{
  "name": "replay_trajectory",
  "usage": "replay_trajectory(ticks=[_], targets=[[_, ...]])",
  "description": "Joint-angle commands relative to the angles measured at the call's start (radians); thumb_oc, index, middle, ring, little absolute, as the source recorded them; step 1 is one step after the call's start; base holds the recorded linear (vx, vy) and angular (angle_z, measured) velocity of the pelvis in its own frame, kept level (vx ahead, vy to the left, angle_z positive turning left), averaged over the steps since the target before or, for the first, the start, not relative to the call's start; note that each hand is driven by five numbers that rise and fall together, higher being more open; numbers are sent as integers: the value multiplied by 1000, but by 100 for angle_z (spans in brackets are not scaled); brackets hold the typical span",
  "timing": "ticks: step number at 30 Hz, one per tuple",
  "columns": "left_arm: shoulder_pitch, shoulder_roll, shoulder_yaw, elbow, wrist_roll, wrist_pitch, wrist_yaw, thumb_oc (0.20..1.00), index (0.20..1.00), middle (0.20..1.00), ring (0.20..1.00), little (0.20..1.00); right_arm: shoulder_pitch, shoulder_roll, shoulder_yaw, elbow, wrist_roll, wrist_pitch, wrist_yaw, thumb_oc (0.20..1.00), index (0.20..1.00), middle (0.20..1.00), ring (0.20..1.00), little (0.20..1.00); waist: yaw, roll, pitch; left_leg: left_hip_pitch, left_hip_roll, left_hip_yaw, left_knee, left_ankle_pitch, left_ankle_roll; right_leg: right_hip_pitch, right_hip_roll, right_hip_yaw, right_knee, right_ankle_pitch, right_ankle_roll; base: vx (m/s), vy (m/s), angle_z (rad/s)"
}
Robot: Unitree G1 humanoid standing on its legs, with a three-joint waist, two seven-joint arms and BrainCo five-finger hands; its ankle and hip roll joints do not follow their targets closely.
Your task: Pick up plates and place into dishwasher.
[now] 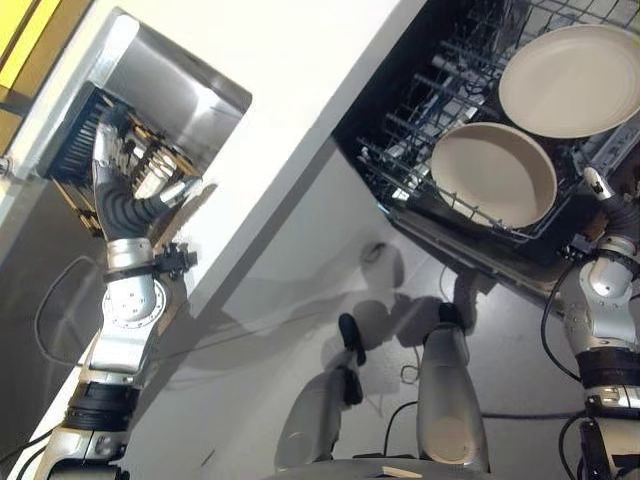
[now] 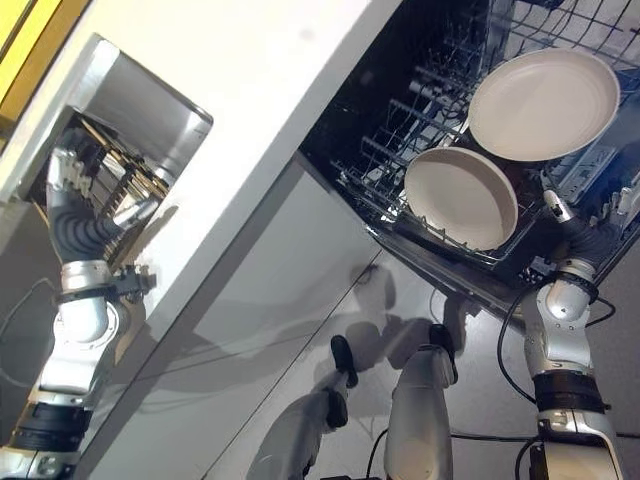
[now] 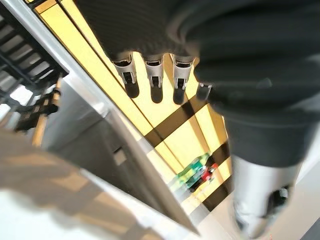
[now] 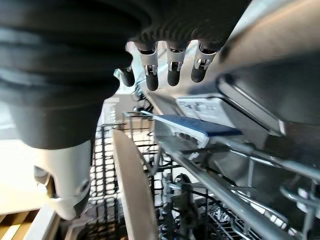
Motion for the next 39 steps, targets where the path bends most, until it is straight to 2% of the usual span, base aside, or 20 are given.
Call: replay_trajectory(ticks=[1, 8, 13, 19, 28, 35, 39], targets=[[-58, 11, 4, 2, 10, -23, 42, 1000, 1000, 1000, 1000, 1000, -119, -15, -10, 2, 32, -73, -8, 1000, 1000, 1000, 1000, 1000, -6, -21, 78, -25, 21, -47, 225, -183, -21, 41, -51, 65, -260, 188, 16, 1, 65, -1], [-88, 10, -27, -31, 31, 1, 39, 1000, 1000, 1000, 1000, 1000, -208, -22, 30, 88, 106, -55, 74, 1000, 1000, 1000, 1000, 1000, 22, -7, 96, -105, -9, -53, 290, -197, -12, -13, -76, 73, -229, 194, 19, 1, 69, 3], [-107, 8, -38, -47, 41, 17, 58, 1000, 1000, 1000, 1000, 1000, -241, 0, 57, 112, 148, -77, 124, 1000, 1000, 1000, 1000, 1000, 35, 3, 96, -132, -27, -40, 315, -206, -5, -32, -95, 77, -216, 199, 25, 26, 124, 3], [-92, -7, -38, -66, 39, 18, 71, 1000, 1000, 1000, 1000, 1000, -258, 21, 82, 60, 110, -79, 191, 1000, 1000, 1000, 1000, 1000, 47, 12, 96, -135, -54, -25, 338, -220, 1, -20, -133, 74, -224, 214, 36, 52, 153, 5], [-61, -13, -25, -69, 38, 21, 75, 1000, 1000, 1000, 1000, 1000, -320, 24, 112, 6, 89, -32, 218, 1000, 1000, 1000, 1000, 1000, 84, -3, 95, -107, -77, -22, 355, -241, 1, 45, -193, 47, -278, 256, 46, 60, 92, 6], [-30, -3, -18, -85, 21, 16, 51, 1000, 1000, 1000, 1000, 1000, -408, 22, 140, 0, 84, 4, 234, 1000, 1000, 1000, 1000, 1000, 143, -17, 82, -109, -98, -42, 370, -256, 4, 78, -240, 8, -318, 295, 56, 33, 17, 1], [-23, 15, -14, -85, -3, 12, 36, 1000, 1000, 1000, 1000, 1000, -464, 30, 175, 7, 87, 1, 246, 1000, 1000, 1000, 1000, 1000, 178, -26, 78, -113, -102, -53, 383, -260, 5, 92, -258, -16, -324, 309, 58, 22, -15, 3]])
